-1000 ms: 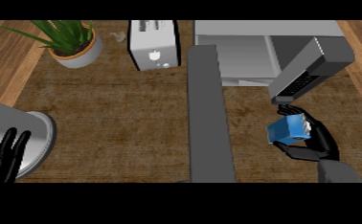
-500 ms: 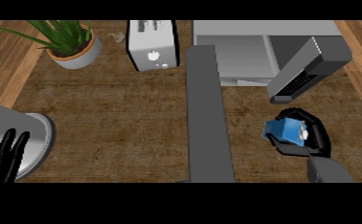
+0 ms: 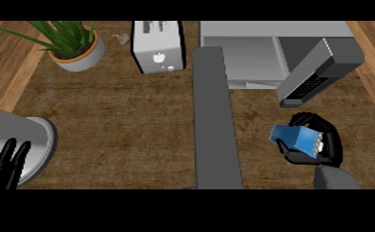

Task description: Pick up the milk, place it into the microwave and close the microwave

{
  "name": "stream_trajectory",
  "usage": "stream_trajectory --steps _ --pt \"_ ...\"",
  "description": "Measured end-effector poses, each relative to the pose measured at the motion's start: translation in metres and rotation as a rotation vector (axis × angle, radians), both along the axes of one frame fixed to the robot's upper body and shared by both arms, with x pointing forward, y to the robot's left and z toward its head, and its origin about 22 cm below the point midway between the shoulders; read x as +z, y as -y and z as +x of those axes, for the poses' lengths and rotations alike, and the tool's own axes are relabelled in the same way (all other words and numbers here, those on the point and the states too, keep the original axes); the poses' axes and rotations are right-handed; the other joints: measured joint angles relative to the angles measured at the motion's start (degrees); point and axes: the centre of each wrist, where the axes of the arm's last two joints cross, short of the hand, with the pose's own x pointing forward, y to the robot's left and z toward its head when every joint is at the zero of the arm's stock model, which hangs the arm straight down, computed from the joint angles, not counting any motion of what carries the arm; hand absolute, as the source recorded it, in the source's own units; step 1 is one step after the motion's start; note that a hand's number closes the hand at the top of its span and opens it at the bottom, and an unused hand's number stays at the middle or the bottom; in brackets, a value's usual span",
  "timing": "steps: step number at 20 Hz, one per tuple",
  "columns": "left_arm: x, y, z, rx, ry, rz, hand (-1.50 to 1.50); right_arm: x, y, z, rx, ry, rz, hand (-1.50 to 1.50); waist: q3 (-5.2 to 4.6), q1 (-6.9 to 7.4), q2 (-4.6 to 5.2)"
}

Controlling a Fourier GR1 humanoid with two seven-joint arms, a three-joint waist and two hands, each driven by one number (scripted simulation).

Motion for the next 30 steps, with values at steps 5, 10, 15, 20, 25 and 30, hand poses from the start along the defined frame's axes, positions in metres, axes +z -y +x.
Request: stream_trajectory --steps 5,10,15,20,25,30 --pt "-0.001 -0.005 -0.001 0.002 -0.003 -0.013 -1.5 0.012 -0.016 -0.009 0.03 0.021 0.049 1.5 -0.01 -0.21 -0.05" --pt "-0.004 -0.01 0.001 0.01 -0.002 -0.016 -1.5 0.039 -0.041 -0.001 0.049 0.048 0.022 1.5 -0.03 -0.14 -0.04" --pt "-0.01 -0.013 0.004 0.017 -0.01 -0.018 -1.5 0.065 -0.061 0.018 0.023 0.059 -0.05 1.5 -0.02 -0.04 0.0" --pt "-0.011 -0.018 0.001 0.02 -0.009 -0.018 -1.5 0.087 -0.081 0.052 -0.008 0.033 -0.103 1.5 -0.01 0.26 0.06" --pt "-0.016 -0.027 -0.002 0.02 -0.021 -0.016 -1.5 0.1 -0.09 0.093 -0.024 -0.011 -0.138 1.5 0.01 0.64 0.17" --pt "-0.009 -0.034 0.001 0.016 -0.02 -0.013 -1.5 0.105 -0.105 0.129 -0.016 -0.029 -0.163 1.5 0.03 1.08 0.34"
